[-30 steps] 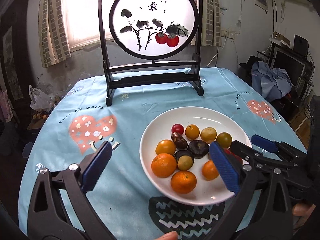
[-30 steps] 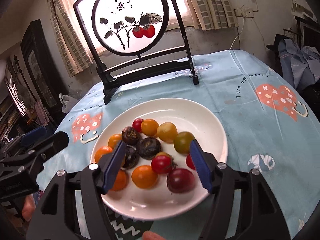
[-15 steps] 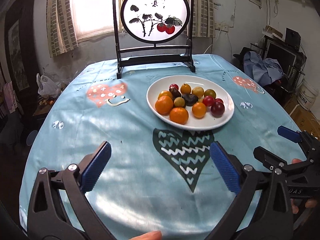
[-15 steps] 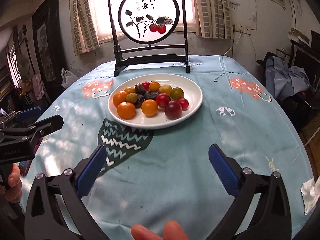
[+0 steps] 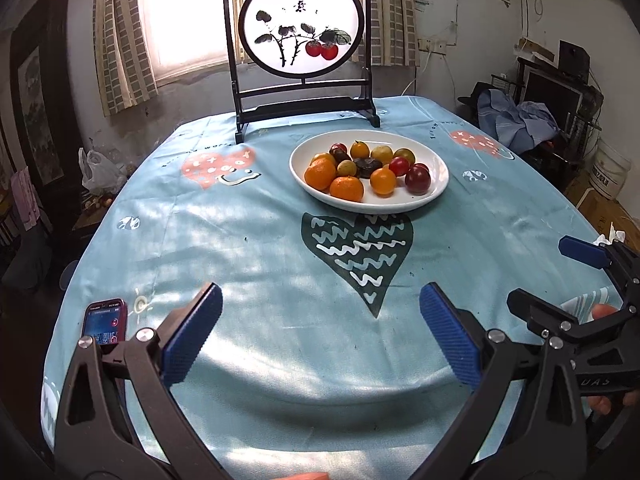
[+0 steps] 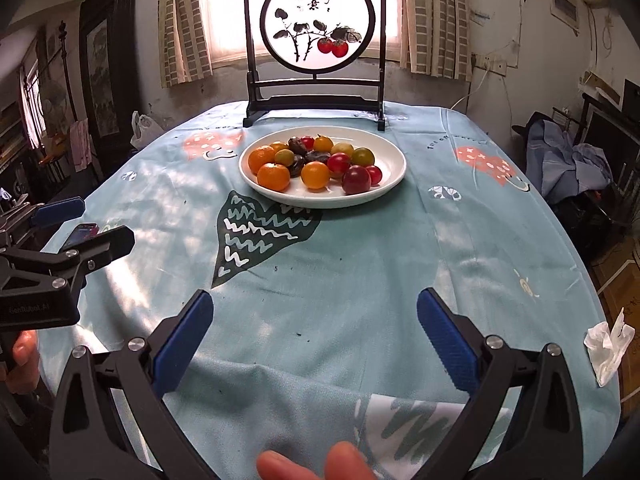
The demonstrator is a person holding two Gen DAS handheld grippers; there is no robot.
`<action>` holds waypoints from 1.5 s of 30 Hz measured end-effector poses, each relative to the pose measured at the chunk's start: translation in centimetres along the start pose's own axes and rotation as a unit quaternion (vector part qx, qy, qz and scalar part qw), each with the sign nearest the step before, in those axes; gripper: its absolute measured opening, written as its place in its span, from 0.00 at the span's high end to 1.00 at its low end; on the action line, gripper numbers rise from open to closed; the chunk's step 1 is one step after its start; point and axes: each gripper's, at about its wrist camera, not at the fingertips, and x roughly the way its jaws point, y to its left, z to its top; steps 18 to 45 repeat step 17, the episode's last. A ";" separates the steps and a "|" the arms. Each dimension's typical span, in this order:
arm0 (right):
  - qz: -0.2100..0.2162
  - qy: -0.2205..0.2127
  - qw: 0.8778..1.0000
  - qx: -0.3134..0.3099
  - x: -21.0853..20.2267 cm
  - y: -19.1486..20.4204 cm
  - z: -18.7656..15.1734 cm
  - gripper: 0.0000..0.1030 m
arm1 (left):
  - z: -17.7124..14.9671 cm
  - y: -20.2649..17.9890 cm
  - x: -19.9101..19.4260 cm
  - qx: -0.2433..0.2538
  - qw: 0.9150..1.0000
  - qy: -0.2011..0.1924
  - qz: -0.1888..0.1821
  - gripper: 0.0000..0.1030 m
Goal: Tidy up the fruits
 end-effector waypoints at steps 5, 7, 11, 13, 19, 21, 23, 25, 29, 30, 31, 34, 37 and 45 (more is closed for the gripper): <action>0.001 -0.003 1.000 -0.004 -0.7 0.4 -0.4 0.01 | -0.4 -0.1 -0.7 -0.004 1.000 -0.004 -0.006 0.02; 0.001 -0.005 1.000 -0.004 -0.9 0.5 -0.5 0.01 | -0.5 -0.1 -0.9 -0.008 1.000 -0.006 -0.003 0.02; 0.001 -0.009 1.000 -0.004 -1.4 0.6 -0.7 0.01 | -0.5 0.0 -1.1 -0.011 1.000 -0.006 -0.001 0.02; 0.000 -0.010 1.000 -0.003 -1.5 0.6 -0.8 0.01 | -0.6 0.0 -1.2 -0.012 1.000 -0.005 0.000 0.02; 0.000 -0.011 1.000 0.000 -1.6 0.4 -0.8 0.01 | -0.9 0.0 -1.3 -0.011 1.000 -0.004 0.003 0.02; 0.000 -0.011 1.000 0.000 -1.6 0.4 -0.8 0.01 | -0.9 0.0 -1.3 -0.011 1.000 -0.004 0.003 0.02; 0.000 -0.011 1.000 0.000 -1.6 0.4 -0.8 0.01 | -0.9 0.0 -1.3 -0.011 1.000 -0.004 0.003 0.02; 0.000 -0.011 1.000 0.000 -1.6 0.4 -0.8 0.01 | -0.9 0.0 -1.3 -0.011 1.000 -0.004 0.003 0.02; 0.000 -0.011 1.000 0.000 -1.6 0.4 -0.8 0.01 | -0.9 0.0 -1.3 -0.011 1.000 -0.004 0.003 0.02; 0.000 -0.011 1.000 0.000 -1.6 0.4 -0.8 0.01 | -0.9 0.0 -1.3 -0.011 1.000 -0.004 0.003 0.02; 0.000 -0.011 1.000 0.000 -1.6 0.4 -0.8 0.01 | -0.9 0.0 -1.3 -0.011 1.000 -0.004 0.003 0.02; 0.000 -0.011 1.000 0.000 -1.6 0.4 -0.8 0.01 | -0.9 0.0 -1.3 -0.011 1.000 -0.004 0.003 0.02; 0.000 -0.011 1.000 0.000 -1.6 0.4 -0.8 0.01 | -0.9 0.0 -1.3 -0.011 1.000 -0.004 0.003 0.02; 0.000 -0.011 1.000 0.000 -1.6 0.4 -0.8 0.01 | -0.9 0.0 -1.3 -0.011 1.000 -0.004 0.003 0.02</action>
